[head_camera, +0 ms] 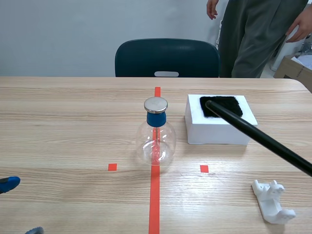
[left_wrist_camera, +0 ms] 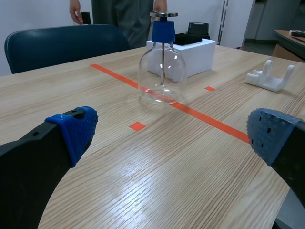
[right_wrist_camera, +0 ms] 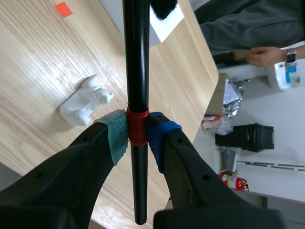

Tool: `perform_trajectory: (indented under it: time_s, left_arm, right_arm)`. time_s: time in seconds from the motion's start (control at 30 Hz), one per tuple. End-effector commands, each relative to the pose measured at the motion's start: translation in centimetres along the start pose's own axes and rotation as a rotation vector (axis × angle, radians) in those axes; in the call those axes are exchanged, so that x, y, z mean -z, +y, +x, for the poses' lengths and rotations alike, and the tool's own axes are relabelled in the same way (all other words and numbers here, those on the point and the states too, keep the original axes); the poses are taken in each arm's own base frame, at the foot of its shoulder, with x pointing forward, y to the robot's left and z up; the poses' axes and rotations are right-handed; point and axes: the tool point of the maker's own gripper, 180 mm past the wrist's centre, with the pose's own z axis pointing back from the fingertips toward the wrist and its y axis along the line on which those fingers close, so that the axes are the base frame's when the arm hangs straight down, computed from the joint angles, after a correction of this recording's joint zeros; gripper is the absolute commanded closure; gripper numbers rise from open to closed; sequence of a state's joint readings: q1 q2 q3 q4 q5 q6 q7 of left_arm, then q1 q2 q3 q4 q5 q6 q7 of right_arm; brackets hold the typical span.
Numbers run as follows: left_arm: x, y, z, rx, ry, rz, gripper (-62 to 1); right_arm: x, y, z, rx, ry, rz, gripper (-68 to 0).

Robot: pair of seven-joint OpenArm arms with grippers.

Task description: Do the electroscope experiment. move the rod toward and away from the electroscope

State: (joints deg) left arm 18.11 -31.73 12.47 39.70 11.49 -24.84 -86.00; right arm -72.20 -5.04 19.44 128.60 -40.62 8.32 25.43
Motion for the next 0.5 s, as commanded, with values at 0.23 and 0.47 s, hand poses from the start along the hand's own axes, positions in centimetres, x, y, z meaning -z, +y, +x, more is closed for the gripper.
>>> perform_trajectory:
  time_s: [0.23, 0.47]
  left_arm:
    - [0.11, 0.21, 1.13, 0.007, -0.057, 0.002, -62.3]
    - [0.11, 0.21, 1.13, 0.007, -0.057, 0.002, -62.3]
  right_arm:
    - [-0.01, -1.9, 1.22, -0.001, -0.058, -0.076, -0.2]
    - [0.0, -1.9, 1.1, 0.0, -0.051, -0.076, -0.2]
